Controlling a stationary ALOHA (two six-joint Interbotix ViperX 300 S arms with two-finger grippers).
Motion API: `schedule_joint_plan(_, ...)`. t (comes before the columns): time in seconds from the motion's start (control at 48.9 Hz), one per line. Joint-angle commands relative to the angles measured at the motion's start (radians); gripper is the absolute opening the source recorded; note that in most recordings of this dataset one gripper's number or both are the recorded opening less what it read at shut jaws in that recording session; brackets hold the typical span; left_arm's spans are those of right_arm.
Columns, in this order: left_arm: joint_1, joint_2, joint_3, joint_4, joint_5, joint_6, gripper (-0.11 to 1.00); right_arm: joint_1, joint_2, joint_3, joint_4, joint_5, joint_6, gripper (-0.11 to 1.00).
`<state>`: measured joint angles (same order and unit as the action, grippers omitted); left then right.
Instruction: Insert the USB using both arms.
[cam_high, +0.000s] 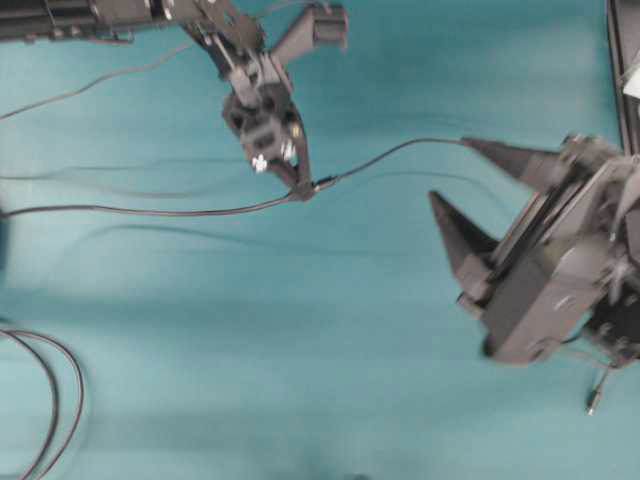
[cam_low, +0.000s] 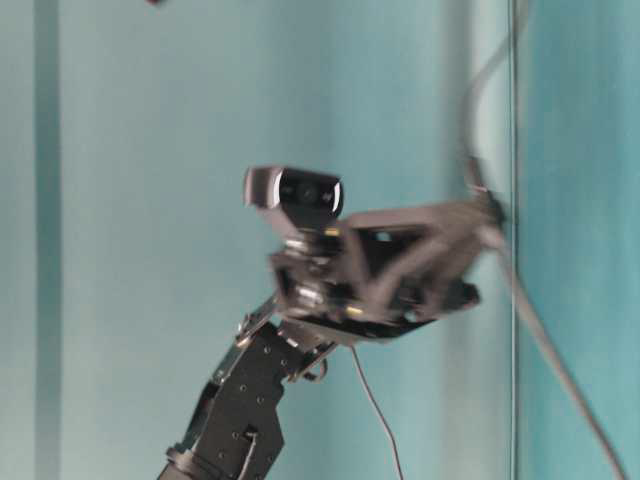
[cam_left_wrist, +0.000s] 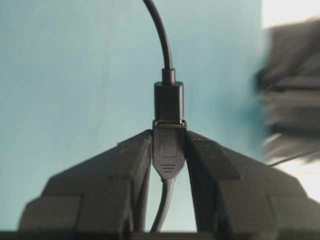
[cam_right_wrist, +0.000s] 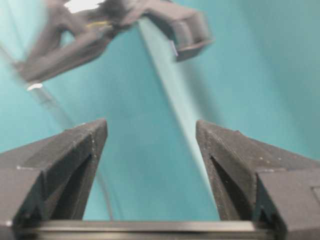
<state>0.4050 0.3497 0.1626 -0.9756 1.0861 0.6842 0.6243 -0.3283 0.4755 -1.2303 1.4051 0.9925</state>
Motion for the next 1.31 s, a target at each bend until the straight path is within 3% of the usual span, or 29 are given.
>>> schedule_joint_plan(0.0,-0.055,-0.026,-0.023,0.097,-0.046,-0.011,0.22,-0.002,-0.063,-0.017,0.002,0.005,0.057,0.79)
schedule_joint_plan(0.266,-0.137,-0.025,-0.005,0.276,-0.252,-0.035,0.22,-0.003,-0.21,0.054,0.002,0.003,0.321,0.79)
schedule_joint_plan(0.409,-0.181,-0.021,0.015,0.4,-0.331,-0.067,0.22,-0.003,-0.279,0.101,0.0,-0.008,0.416,0.78)
schedule_joint_plan(0.491,-0.207,-0.014,0.018,0.442,-0.364,-0.091,0.22,-0.003,-0.314,0.127,0.0,-0.026,0.456,0.78)
schedule_joint_plan(0.736,-0.23,0.002,0.02,0.446,-0.385,-0.141,0.25,-0.005,-0.38,0.181,-0.002,-0.054,0.488,0.79)
schedule_joint_plan(0.798,-0.233,0.003,0.021,0.446,-0.387,-0.143,0.36,-0.008,-0.393,0.189,-0.002,-0.054,0.488,0.79)
schedule_joint_plan(0.92,-0.238,-0.002,0.021,0.446,-0.387,-0.144,0.69,-0.008,-0.417,0.201,-0.003,-0.052,0.489,0.79)
schedule_joint_plan(0.982,-0.238,-0.014,0.02,0.446,-0.385,-0.144,0.79,-0.008,-0.428,0.206,-0.003,-0.055,0.489,0.79)
schedule_joint_plan(1.288,-0.236,-0.204,0.091,0.446,-0.414,-0.163,0.77,-0.008,-0.445,0.252,-0.003,-0.094,0.489,0.79)
